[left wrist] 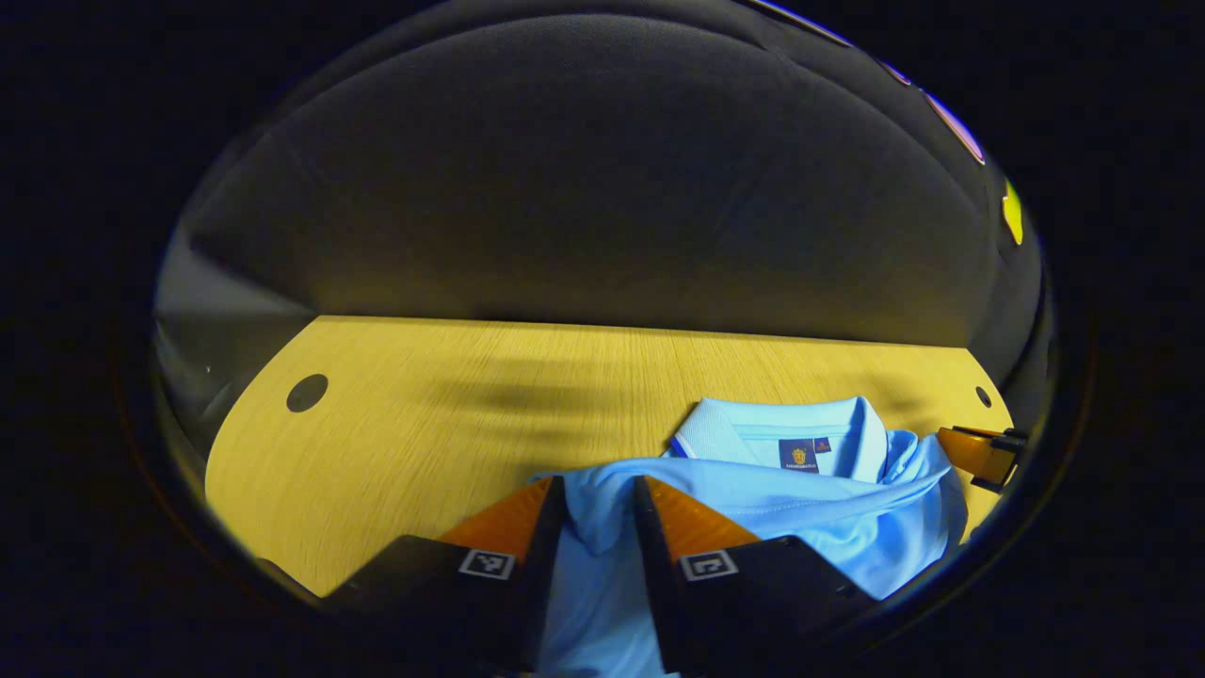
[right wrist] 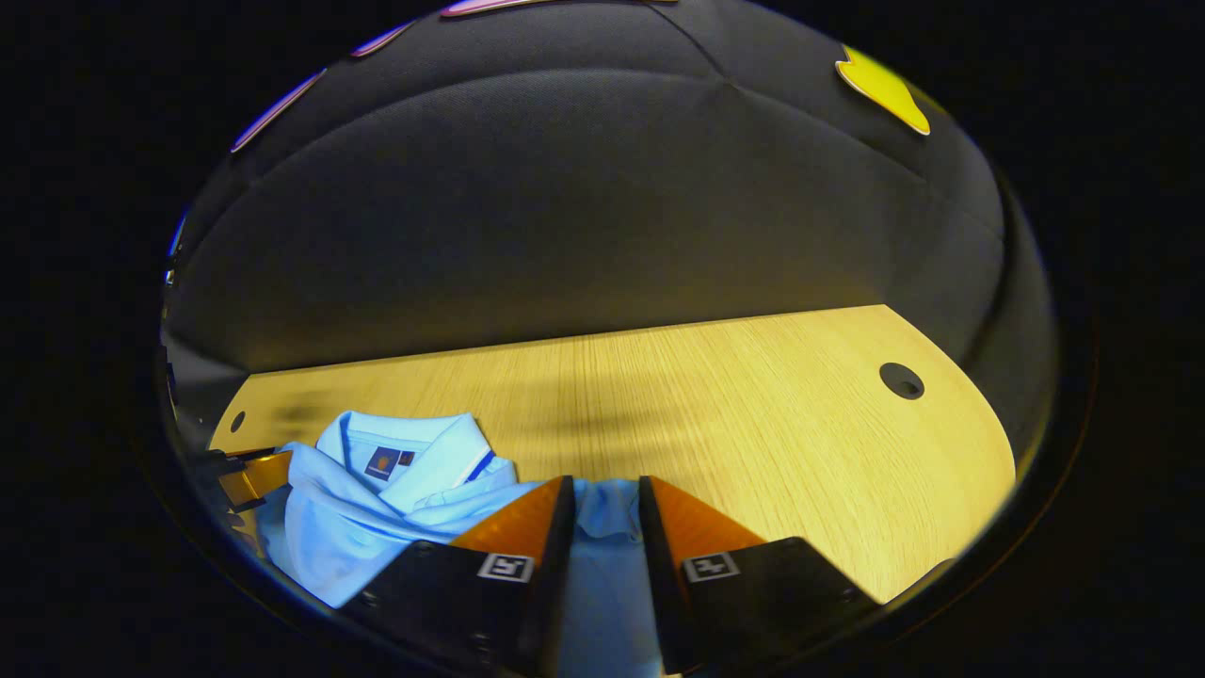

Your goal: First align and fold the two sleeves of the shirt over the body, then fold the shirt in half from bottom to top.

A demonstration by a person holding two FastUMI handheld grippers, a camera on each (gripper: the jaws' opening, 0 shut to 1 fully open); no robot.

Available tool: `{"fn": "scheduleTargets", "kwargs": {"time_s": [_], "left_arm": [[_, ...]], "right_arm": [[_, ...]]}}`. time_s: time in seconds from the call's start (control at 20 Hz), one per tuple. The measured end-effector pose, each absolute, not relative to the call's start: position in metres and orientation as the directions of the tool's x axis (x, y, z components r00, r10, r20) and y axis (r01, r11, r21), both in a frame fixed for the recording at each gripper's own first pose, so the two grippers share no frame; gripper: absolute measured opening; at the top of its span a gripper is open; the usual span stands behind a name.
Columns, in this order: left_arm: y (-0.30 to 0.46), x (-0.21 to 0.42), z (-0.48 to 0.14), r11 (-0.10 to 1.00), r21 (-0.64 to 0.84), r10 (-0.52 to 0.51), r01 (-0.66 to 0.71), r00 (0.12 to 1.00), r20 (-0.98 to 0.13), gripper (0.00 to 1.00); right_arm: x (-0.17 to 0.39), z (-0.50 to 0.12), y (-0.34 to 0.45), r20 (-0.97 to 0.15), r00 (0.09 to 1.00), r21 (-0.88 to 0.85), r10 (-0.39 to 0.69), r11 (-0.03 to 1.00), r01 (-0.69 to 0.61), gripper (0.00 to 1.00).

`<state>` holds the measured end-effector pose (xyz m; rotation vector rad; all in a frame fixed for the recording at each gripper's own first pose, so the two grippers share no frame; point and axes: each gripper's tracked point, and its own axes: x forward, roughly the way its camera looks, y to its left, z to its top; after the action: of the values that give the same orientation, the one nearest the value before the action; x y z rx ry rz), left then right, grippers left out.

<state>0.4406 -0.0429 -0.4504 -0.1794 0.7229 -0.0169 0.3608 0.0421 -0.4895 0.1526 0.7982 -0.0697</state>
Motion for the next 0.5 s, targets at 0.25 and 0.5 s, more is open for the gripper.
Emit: {"fn": "scheduleTargets", "kwargs": {"time_s": [0.25,0.5], "left_arm": [[-0.034,0.438,-0.449,0.993,-0.099,-0.021,-0.058,0.755,-0.656,0.80],[-0.034,0.437,-0.431,0.996,-0.080,-0.018,-0.040,0.784,-0.620,0.96]], "right_arm": [[0.362,-0.482,0.040,-0.704,0.710,0.105,-0.009,0.988,0.117,0.83],[0.363,-0.465,0.038,-0.673,0.740,0.116,-0.015,0.985,0.126,0.98]]}}
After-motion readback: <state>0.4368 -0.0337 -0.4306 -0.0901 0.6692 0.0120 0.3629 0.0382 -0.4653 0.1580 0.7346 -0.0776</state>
